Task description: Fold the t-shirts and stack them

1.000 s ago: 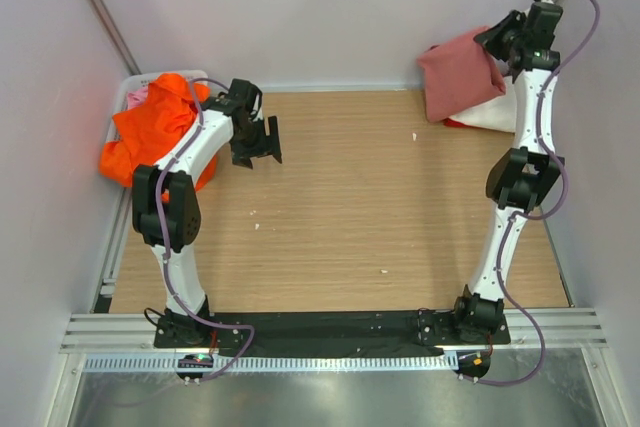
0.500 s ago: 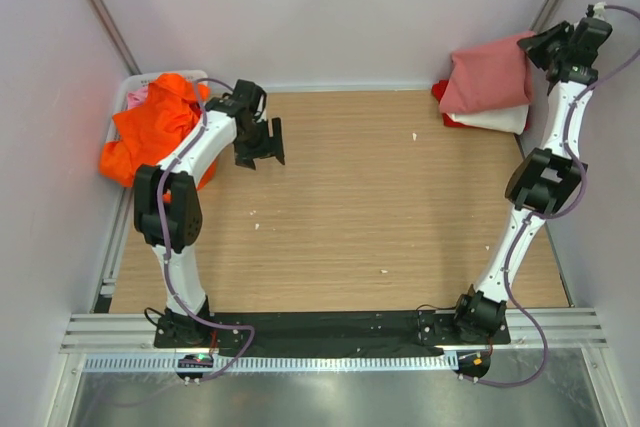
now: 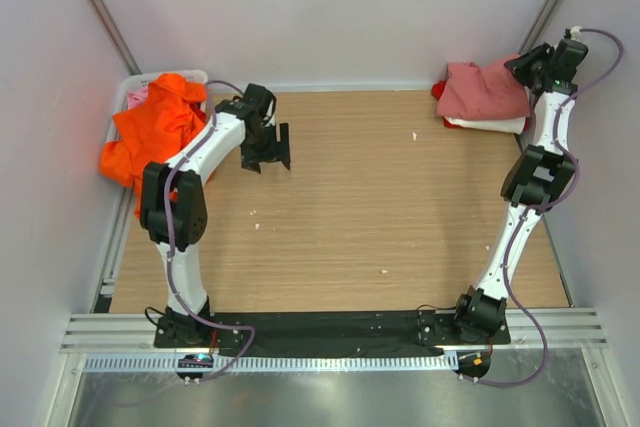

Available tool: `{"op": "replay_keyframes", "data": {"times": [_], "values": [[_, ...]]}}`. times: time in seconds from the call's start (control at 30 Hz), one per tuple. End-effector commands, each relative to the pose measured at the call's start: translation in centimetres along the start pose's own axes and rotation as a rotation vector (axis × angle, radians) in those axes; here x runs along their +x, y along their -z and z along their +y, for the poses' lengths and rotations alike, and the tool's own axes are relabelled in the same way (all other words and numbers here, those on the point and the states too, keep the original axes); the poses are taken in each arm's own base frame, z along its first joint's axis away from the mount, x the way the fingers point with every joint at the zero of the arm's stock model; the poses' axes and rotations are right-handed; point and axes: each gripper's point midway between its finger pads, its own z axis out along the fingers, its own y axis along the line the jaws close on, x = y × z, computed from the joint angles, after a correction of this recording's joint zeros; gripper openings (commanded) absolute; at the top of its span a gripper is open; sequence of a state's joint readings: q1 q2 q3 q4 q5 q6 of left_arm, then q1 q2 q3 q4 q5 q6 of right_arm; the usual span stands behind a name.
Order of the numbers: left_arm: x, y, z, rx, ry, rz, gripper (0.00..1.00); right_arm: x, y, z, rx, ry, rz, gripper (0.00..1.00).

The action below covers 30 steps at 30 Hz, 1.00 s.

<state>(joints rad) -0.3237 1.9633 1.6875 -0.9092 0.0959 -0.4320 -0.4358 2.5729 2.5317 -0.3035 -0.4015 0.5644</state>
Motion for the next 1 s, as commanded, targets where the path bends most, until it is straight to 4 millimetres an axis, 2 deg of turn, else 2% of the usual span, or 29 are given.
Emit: {"op": "replay_keyframes", "data": {"times": [0.0, 0.03, 0.07, 0.1, 0.13, 0.17, 0.2, 0.23, 0.27, 0.3, 0.37, 0.4, 0.43, 0.47, 0.5, 0.53, 0.57, 0.63, 0.7, 0.73, 0.77, 0.8, 0.87, 0.9, 0.93, 0.97], "values": [[0.0, 0.2, -0.6, -0.004, -0.043, -0.012, 0.79, -10.1, 5.1, -9.7, 0.26, -0.141, -0.286, 0.25], [-0.1, 0.3, -0.7, 0.001, -0.045, -0.015, 0.79, -10.7, 5.7, -10.7, 0.304, -0.143, -0.313, 0.31], [0.0, 0.3, -0.7, 0.001, -0.045, -0.015, 0.79, -11.5, 6.7, -11.9, 0.354, -0.149, -0.337, 0.55], [-0.2, 0.7, -0.8, 0.005, -0.045, -0.025, 0.79, -12.4, 7.8, -12.0, 0.387, -0.145, -0.362, 0.65], [-0.2, 0.8, -0.9, 0.004, -0.046, -0.03, 0.79, -12.2, 8.7, -12.8, 0.447, -0.156, -0.356, 0.72], [-0.3, 1.0, -0.8, 0.005, -0.042, -0.035, 0.79, -13.0, 10.0, -14.0, 0.539, -0.154, -0.403, 0.81], [-0.4, 1.2, -0.9, 0.01, -0.043, -0.041, 0.79, -14.0, 11.4, -13.5, 0.571, -0.145, -0.431, 0.83], [-0.5, 1.4, -1.0, 0.015, -0.044, -0.047, 0.79, -13.8, 12.5, -13.9, 0.633, -0.142, -0.424, 0.86], [-0.5, 1.5, -1.1, 0.019, -0.044, -0.051, 0.79, -14.6, 13.9, -14.1, 0.691, -0.14, -0.459, 0.87], [-0.4, 1.7, -1.2, 0.023, -0.043, -0.052, 0.79, -15.8, 16.1, -12.7, 0.715, -0.13, -0.486, 0.87], [-0.4, 2.0, -1.4, 0.031, -0.043, -0.055, 0.79, -16.2, 18.7, -12.5, 0.79, -0.123, -0.52, 0.87], [-0.5, 2.1, -1.4, 0.035, -0.042, -0.057, 0.79, -16.7, 19.8, -11.7, 0.796, -0.12, -0.542, 0.88], [-0.5, 2.4, -1.5, 0.039, -0.045, -0.063, 0.79, -18.7, 22.7, -8.8, 0.767, -0.112, -0.609, 0.89], [-0.6, 2.6, -1.5, 0.041, -0.044, -0.068, 0.79, -17.4, 22.9, -9.3, 0.784, -0.113, -0.586, 0.89], [-0.6, 2.7, -1.5, 0.04, -0.044, -0.07, 0.79, -18.2, 23.5, -8.2, 0.748, -0.112, -0.623, 0.89], [-0.7, 3.0, -1.6, 0.044, -0.046, -0.081, 0.79, -19.4, 25.4, -5.3, 0.688, -0.102, -0.668, 0.89], [-0.5, 2.8, -1.3, 0.035, -0.045, -0.079, 0.79, -18.6, 24.7, -5.3, 0.655, -0.105, -0.666, 0.88], [-0.5, 2.8, -1.3, 0.032, -0.045, -0.078, 0.79, -17.6, 23.4, -3.3, 0.565, -0.1, -0.621, 0.83], [-0.4, 3.0, -1.4, 0.039, -0.046, -0.077, 0.79, -16.2, 21.0, -1.9, 0.481, -0.088, -0.543, 0.79], [-0.4, 2.9, -1.5, 0.043, -0.047, -0.077, 0.79, -15.5, 19.7, -1.2, 0.441, -0.091, -0.509, 0.74], [-0.5, 3.1, -1.5, 0.046, -0.045, -0.081, 0.79, -13.8, 17.4, -2.1, 0.41, -0.105, -0.441, 0.71], [-0.5, 3.2, -1.6, 0.05, -0.047, -0.082, 0.79, -12.5, 15.7, -0.7, 0.299, -0.125, -0.373, 0.62], [-0.5, 3.2, -1.6, 0.053, -0.046, -0.083, 0.79, -9.8, 12.1, -0.8, 0.185, -0.154, -0.296, 0.52], [-0.4, 3.3, -1.7, 0.055, -0.046, -0.082, 0.79, -8.6, 10.7, -0.7, 0.145, -0.181, -0.262, 0.43], [-0.4, 3.3, -1.7, 0.058, -0.046, -0.082, 0.79, -7.7, 9.6, 0.6, 0.062, -0.175, -0.212, 0.4], [-0.3, 3.2, -1.7, 0.06, -0.044, -0.078, 0.79, -5.4, 7.1, -0.1, 0.045, -0.183, -0.16, 0.38]]}}
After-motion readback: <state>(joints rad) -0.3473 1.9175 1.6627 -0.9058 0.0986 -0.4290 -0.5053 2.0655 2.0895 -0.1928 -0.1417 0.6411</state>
